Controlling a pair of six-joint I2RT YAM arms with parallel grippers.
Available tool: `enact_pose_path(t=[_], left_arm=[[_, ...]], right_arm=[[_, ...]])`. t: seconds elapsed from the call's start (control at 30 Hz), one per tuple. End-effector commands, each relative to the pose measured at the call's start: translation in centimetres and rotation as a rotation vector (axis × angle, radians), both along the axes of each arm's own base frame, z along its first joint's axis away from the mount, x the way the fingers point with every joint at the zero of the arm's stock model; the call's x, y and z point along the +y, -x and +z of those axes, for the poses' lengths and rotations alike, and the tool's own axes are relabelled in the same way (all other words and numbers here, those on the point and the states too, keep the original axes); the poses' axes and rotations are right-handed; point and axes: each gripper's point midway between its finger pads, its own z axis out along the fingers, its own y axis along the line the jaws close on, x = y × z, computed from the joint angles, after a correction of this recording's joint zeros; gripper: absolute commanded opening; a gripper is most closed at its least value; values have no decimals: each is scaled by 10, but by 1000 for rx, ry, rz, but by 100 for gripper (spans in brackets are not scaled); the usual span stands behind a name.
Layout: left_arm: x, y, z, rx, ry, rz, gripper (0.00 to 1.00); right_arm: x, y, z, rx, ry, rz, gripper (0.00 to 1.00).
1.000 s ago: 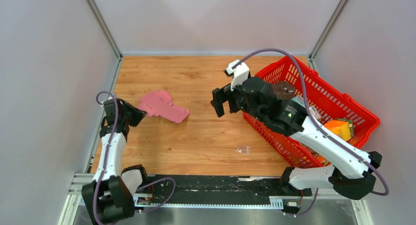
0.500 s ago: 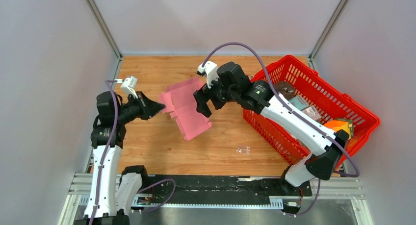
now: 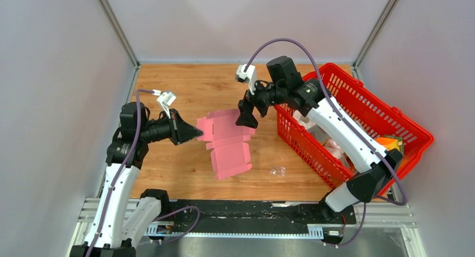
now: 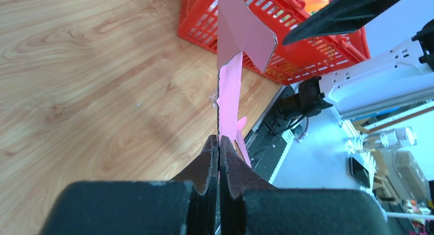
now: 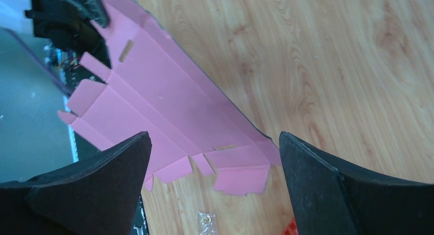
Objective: Fold the paper box
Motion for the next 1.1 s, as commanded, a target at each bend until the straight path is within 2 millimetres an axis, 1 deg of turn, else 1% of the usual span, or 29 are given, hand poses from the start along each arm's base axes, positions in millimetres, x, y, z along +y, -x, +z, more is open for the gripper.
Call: enact_pose_path(t=[0.0,0.07,0.1,0.13,0.17,0.2,0.33,0.37,0.43,0.47,0.5,0.53,0.57,0.6,0.67,0.7,0.73,0.8,0.83,0.87,0.9,0.93,0.97,1.0,1.03,1.07], left_arm=[[-8,10,14,-72,-7,-84,0],[-12,15,14,-78,-7,-107,0],[-13,17,14,-76,-4,-117,0],[-14,18,14,-79,-3,-126,0],[-15,21,15,-85,-2,-132,0],[-16,23,15,-92,-3,-142,0],[-17,29,20,-116,1,-154,0],[-17,30,22,-124,2,-157,0],[-18,30,20,-121,2,-163,0],[-19,30,21,-121,1,-164,0],[-20,30,20,-118,2,-169,0],[-21,28,18,-100,-2,-172,0],[-20,26,20,-104,-5,-169,0],[-20,25,19,-97,-11,-166,0],[-20,24,15,-75,-14,-162,0],[-19,24,13,-68,-20,-158,0],[-19,26,13,-67,-22,-150,0],[-19,29,16,-79,-8,-147,1],[-19,32,21,-102,6,-151,2],[-19,35,23,-111,6,-153,6],[-18,36,25,-119,-2,-147,10],[-13,37,28,-141,-30,-109,19],[-9,37,30,-153,-44,-84,36],[-5,35,32,-166,-61,-46,42],[3,32,39,-194,-76,42,47],[8,30,44,-208,-77,89,61]], right_arm=[[11,27,13,-25,-72,207,98],[14,31,12,-12,-84,250,97],[16,35,7,18,-80,273,95],[19,39,10,30,-101,307,94],[21,40,10,34,-111,319,91],[25,42,11,40,-135,349,89],[31,46,13,64,-164,396,85],[32,48,13,75,-169,407,79],[32,55,10,113,-187,439,72],[33,59,12,109,-204,457,63],[33,63,14,141,-224,462,59],[34,64,14,148,-234,456,56],[35,65,13,142,-244,456,51],[34,67,12,155,-245,450,49],[34,68,14,149,-259,434,38],[33,68,13,155,-263,420,31],[33,69,14,191,-271,396,15],[33,75,16,187,-309,403,8],[33,78,18,218,-319,390,4],[33,78,22,202,-335,382,2],[33,75,20,203,-323,337,0],[32,71,20,215,-313,284,0],[29,57,16,200,-282,173,0],[27,52,17,193,-271,126,0],[23,46,14,184,-253,80,0],[18,45,14,207,-240,22,0]])
